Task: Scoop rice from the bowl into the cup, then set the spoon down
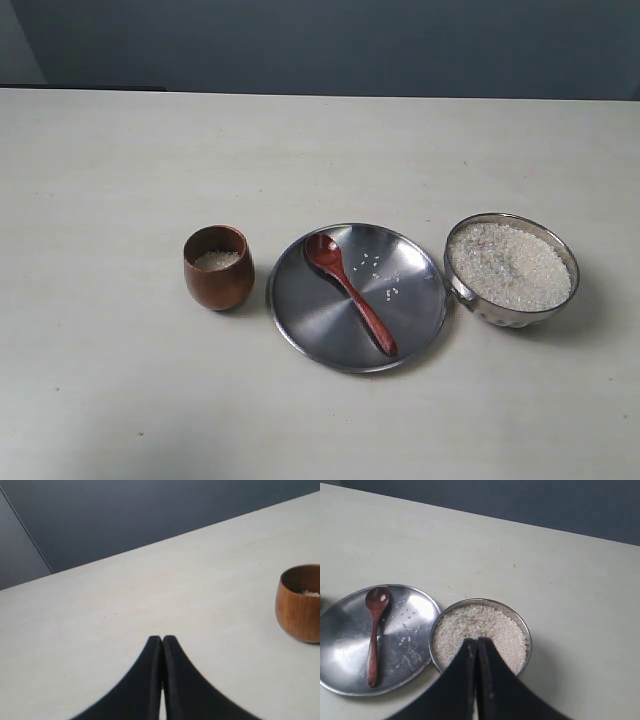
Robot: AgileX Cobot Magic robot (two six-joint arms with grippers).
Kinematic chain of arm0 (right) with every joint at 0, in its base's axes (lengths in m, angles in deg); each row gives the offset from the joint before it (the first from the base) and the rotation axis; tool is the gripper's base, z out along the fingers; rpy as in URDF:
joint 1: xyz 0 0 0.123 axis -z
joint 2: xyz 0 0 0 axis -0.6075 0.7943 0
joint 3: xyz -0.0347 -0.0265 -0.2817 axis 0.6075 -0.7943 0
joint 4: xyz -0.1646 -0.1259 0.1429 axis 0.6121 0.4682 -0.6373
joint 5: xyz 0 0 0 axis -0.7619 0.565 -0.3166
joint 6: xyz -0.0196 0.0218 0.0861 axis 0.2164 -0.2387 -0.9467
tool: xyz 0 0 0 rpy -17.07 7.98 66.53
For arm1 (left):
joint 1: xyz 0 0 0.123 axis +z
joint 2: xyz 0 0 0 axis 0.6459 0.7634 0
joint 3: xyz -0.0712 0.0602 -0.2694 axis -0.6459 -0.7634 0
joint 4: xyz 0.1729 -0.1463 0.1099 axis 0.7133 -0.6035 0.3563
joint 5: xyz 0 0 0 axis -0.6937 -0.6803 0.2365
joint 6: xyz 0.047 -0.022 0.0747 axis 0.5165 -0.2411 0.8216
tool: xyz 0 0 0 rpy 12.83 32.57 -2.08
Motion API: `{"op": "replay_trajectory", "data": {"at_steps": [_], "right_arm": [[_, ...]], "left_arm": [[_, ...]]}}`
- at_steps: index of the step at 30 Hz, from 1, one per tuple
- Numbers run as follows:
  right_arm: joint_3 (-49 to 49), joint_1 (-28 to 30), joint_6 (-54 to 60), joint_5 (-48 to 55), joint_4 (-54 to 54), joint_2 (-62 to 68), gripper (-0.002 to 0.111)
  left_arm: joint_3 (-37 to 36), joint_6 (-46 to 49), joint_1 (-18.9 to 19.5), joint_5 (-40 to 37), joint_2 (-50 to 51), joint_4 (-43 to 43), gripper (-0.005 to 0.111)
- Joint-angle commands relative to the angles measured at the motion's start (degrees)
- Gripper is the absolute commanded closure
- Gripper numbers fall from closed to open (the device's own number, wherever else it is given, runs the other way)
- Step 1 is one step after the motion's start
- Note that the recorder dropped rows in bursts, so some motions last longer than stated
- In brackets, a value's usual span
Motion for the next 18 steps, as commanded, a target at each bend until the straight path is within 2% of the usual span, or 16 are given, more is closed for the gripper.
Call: {"op": "replay_trajectory", "data": {"at_steps": [1,8,18], "right_arm": [[-0.3,0.3,-0.1,-0.3,0.2,-0.3,0.108],[-0.3,0.3,-0.1,0.0,0.2,-0.3,0.108],[-0.3,0.3,-0.1,0.0,0.2,-0.3,0.108]], "left_arm": [[-0.3,-0.3,0.1,-3.7,-1.1,0.0,0.106],[-0.3,-0.2,0.1,-6.9,-6.5,0.0,0.106],[-0.3,-0.3,0.1,-8.3,-9.0,-2.1,0.106]]}}
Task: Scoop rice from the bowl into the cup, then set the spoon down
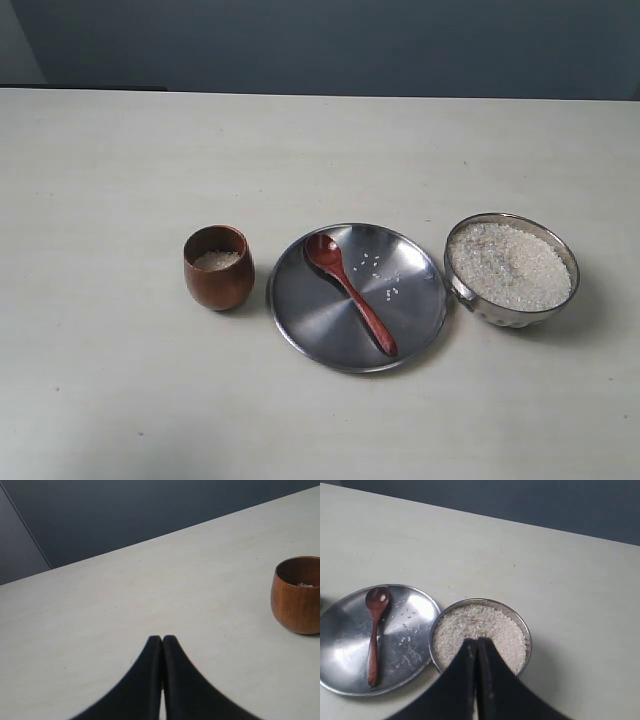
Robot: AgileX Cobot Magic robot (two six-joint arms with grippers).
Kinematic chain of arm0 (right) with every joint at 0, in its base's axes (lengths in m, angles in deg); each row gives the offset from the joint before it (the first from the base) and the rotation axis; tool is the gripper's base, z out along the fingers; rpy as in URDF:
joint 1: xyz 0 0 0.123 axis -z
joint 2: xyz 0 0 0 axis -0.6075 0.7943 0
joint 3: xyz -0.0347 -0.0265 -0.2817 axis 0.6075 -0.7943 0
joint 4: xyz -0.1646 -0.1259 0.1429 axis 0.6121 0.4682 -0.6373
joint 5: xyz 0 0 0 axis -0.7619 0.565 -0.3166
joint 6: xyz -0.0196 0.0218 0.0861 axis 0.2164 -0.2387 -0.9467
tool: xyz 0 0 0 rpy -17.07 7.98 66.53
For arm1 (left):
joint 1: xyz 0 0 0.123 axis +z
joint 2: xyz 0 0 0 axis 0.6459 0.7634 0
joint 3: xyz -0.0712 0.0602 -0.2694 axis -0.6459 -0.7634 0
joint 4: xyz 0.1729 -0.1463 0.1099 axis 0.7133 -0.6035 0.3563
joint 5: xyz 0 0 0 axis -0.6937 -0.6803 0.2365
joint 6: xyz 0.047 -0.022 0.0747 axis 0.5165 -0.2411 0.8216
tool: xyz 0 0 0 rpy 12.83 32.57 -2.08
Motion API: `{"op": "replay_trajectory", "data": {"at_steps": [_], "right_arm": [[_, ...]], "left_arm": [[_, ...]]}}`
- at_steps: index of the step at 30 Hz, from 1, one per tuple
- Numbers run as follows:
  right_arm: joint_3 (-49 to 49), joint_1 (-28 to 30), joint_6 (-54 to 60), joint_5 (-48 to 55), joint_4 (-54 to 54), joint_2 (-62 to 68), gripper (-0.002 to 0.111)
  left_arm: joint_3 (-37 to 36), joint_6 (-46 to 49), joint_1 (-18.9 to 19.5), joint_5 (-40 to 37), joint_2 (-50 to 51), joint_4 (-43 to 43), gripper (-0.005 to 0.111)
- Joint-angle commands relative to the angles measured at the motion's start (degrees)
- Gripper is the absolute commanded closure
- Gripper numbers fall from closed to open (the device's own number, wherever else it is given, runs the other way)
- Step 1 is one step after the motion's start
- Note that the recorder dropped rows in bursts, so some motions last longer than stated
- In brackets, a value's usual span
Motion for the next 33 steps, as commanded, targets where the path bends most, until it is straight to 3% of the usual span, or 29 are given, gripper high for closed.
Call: {"op": "replay_trajectory", "data": {"at_steps": [1,8,33], "right_arm": [[-0.3,0.3,-0.1,0.0,0.2,-0.3,0.108],[-0.3,0.3,-0.1,-0.3,0.1,-0.3,0.108],[-0.3,0.3,-0.1,0.1,0.2,-0.3,0.108]], "left_arm": [[-0.3,-0.3,0.1,-1.1,-0.7,-3.1,0.106],[-0.3,-0.3,0.1,-1.7,-0.7,-7.4,0.106],[-0.3,-0.3,0.1,-1.7,-0.7,-7.0,0.106]]}}
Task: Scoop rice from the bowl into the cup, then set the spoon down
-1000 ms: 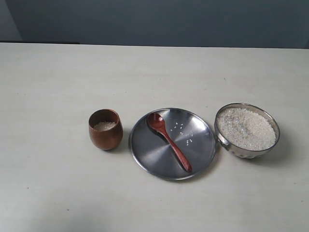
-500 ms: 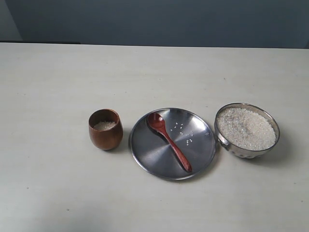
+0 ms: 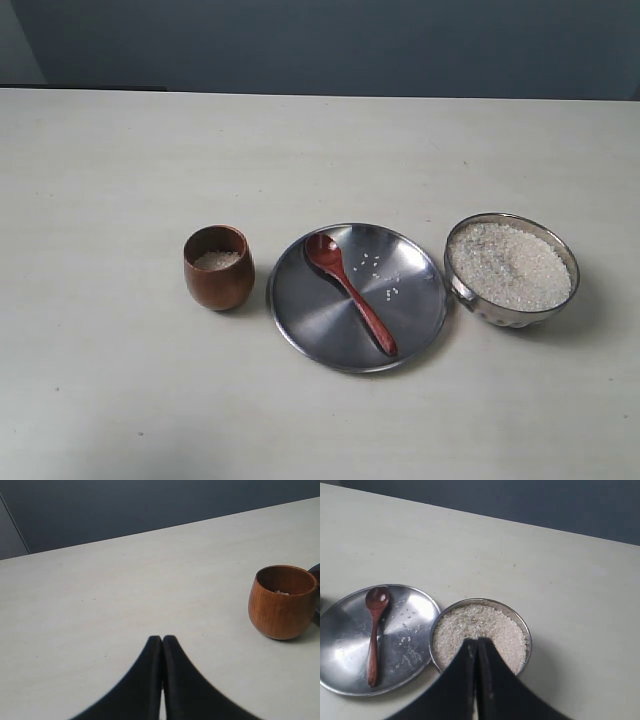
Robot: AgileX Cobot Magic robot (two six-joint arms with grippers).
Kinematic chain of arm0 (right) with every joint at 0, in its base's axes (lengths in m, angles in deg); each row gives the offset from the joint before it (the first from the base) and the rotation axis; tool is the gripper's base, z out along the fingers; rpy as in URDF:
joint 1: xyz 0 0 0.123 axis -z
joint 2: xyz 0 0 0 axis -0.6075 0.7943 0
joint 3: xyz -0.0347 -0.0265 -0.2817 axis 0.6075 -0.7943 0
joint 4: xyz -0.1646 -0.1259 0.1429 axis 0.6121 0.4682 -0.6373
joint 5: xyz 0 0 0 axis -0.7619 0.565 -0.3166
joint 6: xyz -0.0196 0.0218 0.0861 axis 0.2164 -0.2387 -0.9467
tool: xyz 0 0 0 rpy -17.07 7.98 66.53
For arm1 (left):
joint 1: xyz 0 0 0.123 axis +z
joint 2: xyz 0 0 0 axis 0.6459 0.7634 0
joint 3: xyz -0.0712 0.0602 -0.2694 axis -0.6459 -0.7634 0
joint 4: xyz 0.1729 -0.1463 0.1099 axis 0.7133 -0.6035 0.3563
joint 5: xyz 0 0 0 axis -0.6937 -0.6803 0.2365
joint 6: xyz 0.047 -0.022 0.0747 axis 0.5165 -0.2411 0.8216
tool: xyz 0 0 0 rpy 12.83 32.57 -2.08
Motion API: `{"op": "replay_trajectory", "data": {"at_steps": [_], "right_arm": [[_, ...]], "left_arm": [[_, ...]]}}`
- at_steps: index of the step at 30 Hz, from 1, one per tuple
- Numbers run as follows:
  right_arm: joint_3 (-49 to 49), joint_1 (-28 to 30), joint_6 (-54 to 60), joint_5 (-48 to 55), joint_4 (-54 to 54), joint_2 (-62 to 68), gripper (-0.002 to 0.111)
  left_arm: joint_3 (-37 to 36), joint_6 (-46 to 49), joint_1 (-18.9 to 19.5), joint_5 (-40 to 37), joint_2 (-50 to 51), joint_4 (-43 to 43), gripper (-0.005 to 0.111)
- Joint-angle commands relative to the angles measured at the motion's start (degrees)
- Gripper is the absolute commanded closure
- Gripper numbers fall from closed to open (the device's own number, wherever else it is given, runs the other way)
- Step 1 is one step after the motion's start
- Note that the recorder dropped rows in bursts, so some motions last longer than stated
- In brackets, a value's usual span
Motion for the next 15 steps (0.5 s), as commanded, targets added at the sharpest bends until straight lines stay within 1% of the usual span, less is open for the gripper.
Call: {"op": "replay_trajectory", "data": {"at_steps": [1,15], "right_arm": [[-0.3,0.3,-0.1,0.1,0.3,-0.3,0.108],[-0.3,0.3,-0.1,-0.2,0.1,-0.3,0.108]], "left_arm": [[-0.3,-0.3,0.1,0.0,-0.3,0.0,0.106],[-0.3,-0.3,0.1,0.0,-0.3,0.3,0.106]]}}
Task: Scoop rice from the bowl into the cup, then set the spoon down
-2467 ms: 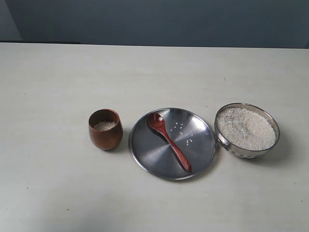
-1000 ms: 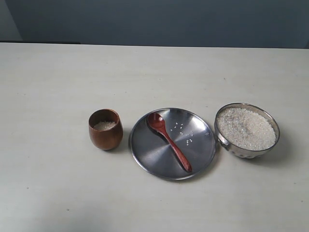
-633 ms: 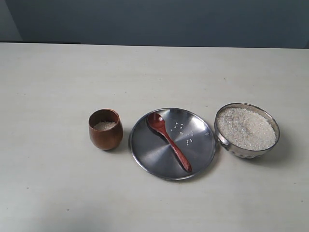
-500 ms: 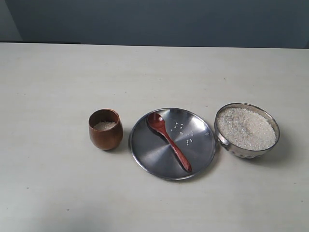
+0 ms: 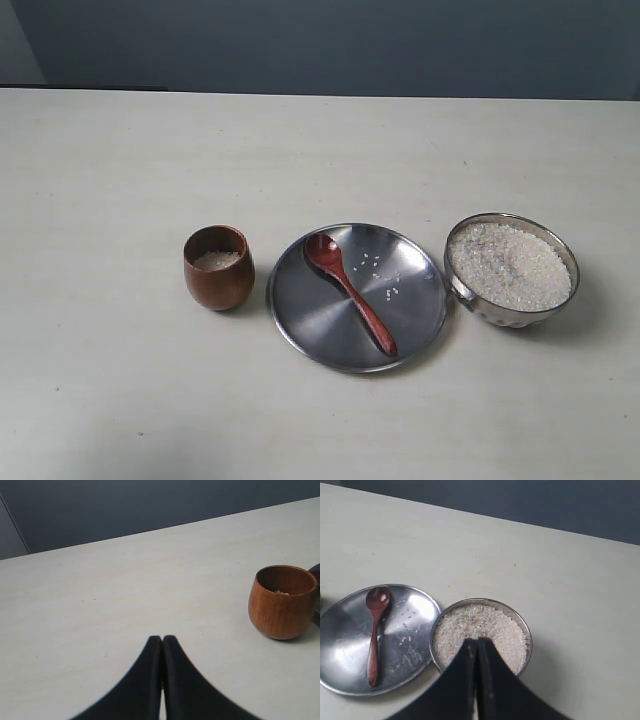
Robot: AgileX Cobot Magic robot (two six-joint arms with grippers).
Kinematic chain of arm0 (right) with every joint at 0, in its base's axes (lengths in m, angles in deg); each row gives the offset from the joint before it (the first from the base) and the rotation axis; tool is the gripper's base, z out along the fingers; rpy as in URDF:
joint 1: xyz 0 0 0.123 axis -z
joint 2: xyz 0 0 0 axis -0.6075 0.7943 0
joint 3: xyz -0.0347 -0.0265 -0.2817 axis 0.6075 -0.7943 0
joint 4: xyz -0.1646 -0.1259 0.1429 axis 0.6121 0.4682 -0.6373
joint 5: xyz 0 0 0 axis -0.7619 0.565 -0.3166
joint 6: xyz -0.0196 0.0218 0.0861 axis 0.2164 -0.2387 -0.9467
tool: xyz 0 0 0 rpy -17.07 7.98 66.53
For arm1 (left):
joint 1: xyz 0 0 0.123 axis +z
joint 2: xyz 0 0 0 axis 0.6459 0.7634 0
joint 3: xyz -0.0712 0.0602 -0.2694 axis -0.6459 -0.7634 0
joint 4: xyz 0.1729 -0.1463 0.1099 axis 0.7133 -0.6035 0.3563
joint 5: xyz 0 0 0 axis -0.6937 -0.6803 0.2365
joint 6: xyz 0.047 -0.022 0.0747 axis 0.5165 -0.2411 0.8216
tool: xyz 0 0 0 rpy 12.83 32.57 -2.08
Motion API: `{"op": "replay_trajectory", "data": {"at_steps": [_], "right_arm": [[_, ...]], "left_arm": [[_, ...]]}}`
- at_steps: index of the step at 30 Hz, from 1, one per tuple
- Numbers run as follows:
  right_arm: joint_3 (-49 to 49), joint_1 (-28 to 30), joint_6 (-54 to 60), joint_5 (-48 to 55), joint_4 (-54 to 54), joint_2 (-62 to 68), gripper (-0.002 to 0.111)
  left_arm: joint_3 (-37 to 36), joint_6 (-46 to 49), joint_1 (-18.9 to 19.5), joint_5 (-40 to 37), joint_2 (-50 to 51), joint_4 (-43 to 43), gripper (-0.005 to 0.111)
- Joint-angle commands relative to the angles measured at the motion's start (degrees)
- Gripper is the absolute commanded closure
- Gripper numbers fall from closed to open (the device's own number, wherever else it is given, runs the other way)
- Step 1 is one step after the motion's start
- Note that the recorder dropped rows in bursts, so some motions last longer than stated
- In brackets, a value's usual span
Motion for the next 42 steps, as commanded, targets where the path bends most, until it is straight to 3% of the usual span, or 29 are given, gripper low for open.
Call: {"op": "replay_trajectory", "data": {"at_steps": [1,19,42], "right_arm": [[-0.3,0.3,-0.1,-0.2,0.1,-0.3,0.108],[-0.3,0.3,-0.1,0.1,0.3,-0.3,0.108],[-0.3,0.3,-0.1,-0.2,0.3,-0.3,0.108]], "left_arm": [[-0.3,-0.3,0.1,0.0,-0.3,0.7,0.106],[-0.3,-13.0,0.1,0.4,-0.3,8.2,0.106],[-0.3,-13.2,0.1,0.4,-0.3,8.7,0.106]]}}
